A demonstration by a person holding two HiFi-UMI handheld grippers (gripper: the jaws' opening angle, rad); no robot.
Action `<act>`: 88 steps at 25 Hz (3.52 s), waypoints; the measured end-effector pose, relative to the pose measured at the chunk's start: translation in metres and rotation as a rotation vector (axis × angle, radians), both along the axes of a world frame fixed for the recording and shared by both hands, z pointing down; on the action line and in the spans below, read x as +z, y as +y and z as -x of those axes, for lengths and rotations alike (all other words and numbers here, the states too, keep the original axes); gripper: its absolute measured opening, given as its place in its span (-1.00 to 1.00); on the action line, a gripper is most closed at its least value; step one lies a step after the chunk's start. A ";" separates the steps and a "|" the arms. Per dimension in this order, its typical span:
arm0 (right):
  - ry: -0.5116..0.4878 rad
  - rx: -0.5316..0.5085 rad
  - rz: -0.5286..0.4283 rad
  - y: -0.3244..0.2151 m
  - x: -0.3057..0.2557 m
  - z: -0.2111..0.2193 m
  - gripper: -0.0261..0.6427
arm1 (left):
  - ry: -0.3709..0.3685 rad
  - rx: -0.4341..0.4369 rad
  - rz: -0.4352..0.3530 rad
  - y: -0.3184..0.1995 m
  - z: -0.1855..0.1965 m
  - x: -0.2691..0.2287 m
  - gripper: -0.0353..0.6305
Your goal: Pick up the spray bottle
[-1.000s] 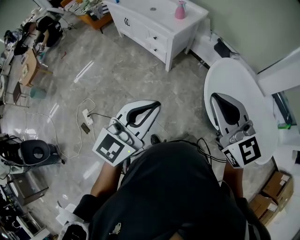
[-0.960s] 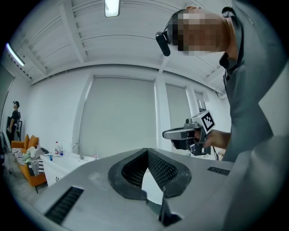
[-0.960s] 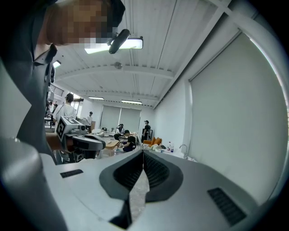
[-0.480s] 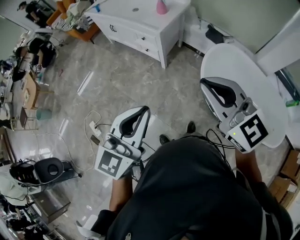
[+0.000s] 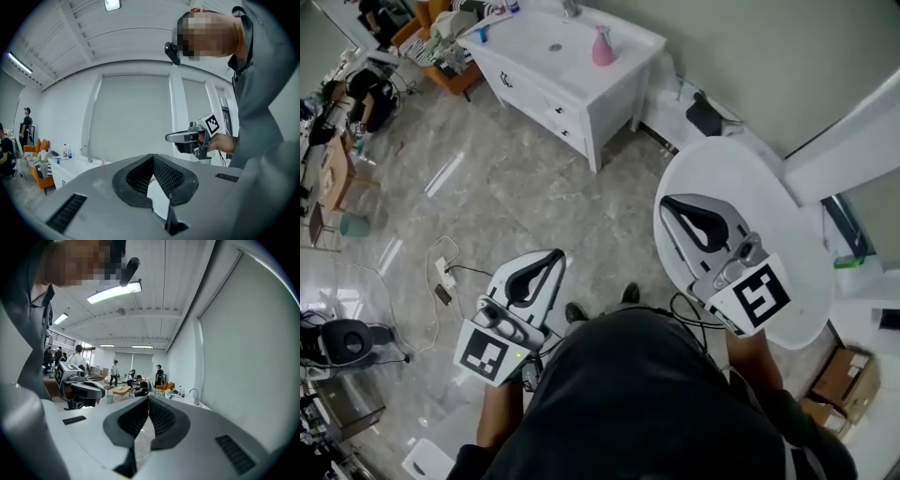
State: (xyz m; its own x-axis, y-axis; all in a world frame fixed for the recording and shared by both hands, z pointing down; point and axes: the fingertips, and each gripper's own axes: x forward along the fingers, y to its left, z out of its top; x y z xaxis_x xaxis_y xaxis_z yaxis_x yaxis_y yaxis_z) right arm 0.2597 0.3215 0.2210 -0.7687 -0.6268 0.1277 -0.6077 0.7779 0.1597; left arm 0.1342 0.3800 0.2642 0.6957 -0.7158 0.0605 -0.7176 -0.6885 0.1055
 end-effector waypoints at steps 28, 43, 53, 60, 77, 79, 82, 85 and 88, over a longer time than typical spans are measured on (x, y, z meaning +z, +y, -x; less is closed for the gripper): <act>0.028 0.071 0.117 -0.046 0.015 0.035 -0.89 | -0.006 0.104 -0.046 -0.060 0.026 -0.008 -0.88; 0.041 0.176 0.067 -0.066 -0.003 0.115 -0.89 | 0.021 0.165 -0.092 -0.092 0.126 -0.017 -0.88; 0.062 0.166 0.094 -0.085 0.005 0.135 -0.89 | 0.045 0.163 -0.060 -0.113 0.142 -0.008 -0.88; 0.040 0.118 0.100 -0.131 0.005 0.111 -0.89 | 0.020 0.102 -0.059 -0.140 0.122 -0.013 -0.88; -0.022 -0.021 0.142 -0.214 0.020 0.043 -0.89 | -0.048 -0.022 0.032 -0.201 0.039 0.001 -0.88; -0.033 -0.027 0.152 -0.219 0.021 0.039 -0.89 | -0.054 -0.025 0.068 -0.206 0.033 0.003 -0.88; -0.028 -0.047 0.168 -0.226 0.029 0.038 -0.89 | -0.042 -0.014 0.077 -0.217 0.024 0.004 -0.88; -0.011 -0.038 0.177 -0.225 0.034 0.038 -0.89 | -0.032 0.013 0.055 -0.223 0.020 0.002 -0.88; -0.015 0.009 0.171 -0.224 0.032 0.039 -0.89 | -0.040 0.040 0.035 -0.222 0.028 0.003 -0.88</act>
